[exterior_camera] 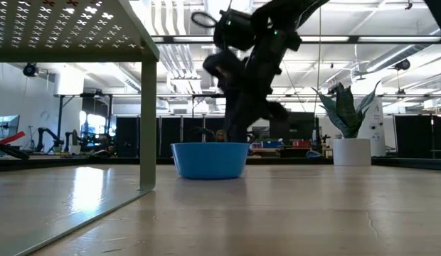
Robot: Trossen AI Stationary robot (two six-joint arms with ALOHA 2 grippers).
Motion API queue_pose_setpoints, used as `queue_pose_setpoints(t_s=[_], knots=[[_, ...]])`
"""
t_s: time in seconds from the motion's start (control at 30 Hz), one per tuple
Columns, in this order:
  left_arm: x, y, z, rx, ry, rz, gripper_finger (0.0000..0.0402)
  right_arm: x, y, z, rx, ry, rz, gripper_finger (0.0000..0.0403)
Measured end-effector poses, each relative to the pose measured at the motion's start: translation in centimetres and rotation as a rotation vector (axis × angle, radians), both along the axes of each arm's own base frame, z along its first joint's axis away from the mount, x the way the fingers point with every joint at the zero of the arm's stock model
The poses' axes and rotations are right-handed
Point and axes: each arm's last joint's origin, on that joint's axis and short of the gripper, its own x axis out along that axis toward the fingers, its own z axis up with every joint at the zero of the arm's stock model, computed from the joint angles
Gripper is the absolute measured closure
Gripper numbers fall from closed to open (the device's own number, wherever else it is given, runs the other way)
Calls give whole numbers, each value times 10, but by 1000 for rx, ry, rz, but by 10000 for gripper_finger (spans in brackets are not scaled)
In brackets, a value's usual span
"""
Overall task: Pick & Place Mini bowls
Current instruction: Stack the blue bowl on the blue bowls on the shelf
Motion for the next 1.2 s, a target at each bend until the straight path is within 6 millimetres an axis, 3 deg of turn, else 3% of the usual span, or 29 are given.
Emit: queue_pose_setpoints(t_s=[0.3,0.43,0.63,0.8,1.2], knots=[[8,-5,-5,18,19,0,307,-25,12,74,-139,-197,34,322],[19,-10,-10,21,24,11,307,-45,29,112,-226,-307,62,328],[43,-7,-17,-47,-20,121,307,-74,61,153,-340,-437,139,329],[68,11,-28,-177,24,260,307,-91,82,170,-390,-502,189,323],[142,62,-73,-431,152,417,307,-108,113,182,-463,-568,356,335]])
